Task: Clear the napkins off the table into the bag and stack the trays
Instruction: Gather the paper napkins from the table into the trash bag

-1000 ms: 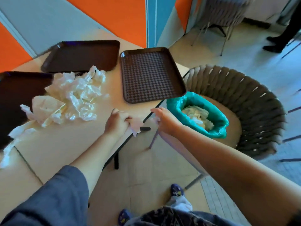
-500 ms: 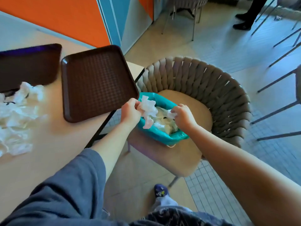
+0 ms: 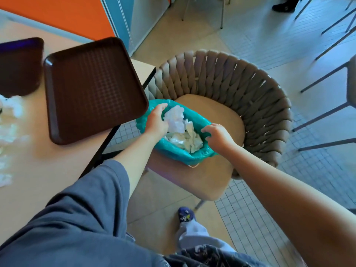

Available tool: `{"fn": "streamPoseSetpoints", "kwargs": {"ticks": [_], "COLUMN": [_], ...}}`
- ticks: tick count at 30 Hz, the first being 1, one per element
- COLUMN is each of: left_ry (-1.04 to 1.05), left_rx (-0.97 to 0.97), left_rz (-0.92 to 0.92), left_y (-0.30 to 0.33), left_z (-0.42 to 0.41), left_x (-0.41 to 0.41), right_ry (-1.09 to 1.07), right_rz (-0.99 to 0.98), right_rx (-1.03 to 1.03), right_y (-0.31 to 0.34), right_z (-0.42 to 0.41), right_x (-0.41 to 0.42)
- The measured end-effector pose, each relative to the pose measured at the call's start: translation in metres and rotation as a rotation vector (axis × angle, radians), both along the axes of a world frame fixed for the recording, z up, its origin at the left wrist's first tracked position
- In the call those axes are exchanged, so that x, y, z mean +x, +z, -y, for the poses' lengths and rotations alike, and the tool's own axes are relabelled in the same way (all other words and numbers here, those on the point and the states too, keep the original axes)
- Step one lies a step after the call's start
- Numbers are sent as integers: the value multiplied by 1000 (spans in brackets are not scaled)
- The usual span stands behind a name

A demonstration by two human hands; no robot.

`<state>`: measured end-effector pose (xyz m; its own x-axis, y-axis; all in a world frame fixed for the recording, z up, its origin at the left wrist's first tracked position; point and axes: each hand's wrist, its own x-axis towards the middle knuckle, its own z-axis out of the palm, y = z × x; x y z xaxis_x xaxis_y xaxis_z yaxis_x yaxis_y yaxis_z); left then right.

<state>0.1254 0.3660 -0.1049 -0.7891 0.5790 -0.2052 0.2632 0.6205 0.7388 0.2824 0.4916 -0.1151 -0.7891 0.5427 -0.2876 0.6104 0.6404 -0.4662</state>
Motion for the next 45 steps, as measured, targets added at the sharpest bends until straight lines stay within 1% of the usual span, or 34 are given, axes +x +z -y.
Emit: {"fn": "streamPoseSetpoints", "kwargs": {"ticks": [4, 8, 14, 16, 19, 23, 29, 33, 40, 45], "left_ry": [-11, 27, 54, 71, 112, 177, 369, 501, 698, 751], "left_rx": [-18, -4, 69, 68, 11, -114, -213, -277, -365, -379], "left_rz": [-30, -127, -298, -332, -336, -356, -327, -295, -312, -235], "left_y": [2, 15, 39, 46, 54, 62, 61, 52, 42, 37], "left_z": [16, 47, 121, 162, 229, 326, 471, 556, 662, 710], "left_x": [0, -3, -12, -14, -16, -16, -13, -10, -15, -29], "right_ry": [5, 43, 135, 201, 301, 451, 619, 713, 851, 924], "right_rz": [20, -7, -165, -192, -213, -195, -197, -204, -163, -121], "right_rx": [20, 27, 81, 67, 52, 42, -6, 7, 50, 79], "right_y": [3, 11, 27, 34, 45, 53, 53, 48, 45, 43], "right_z": [6, 29, 104, 141, 203, 285, 410, 483, 570, 613], "right_x": [1, -15, -58, -75, -98, -120, -145, -158, -179, -200]}}
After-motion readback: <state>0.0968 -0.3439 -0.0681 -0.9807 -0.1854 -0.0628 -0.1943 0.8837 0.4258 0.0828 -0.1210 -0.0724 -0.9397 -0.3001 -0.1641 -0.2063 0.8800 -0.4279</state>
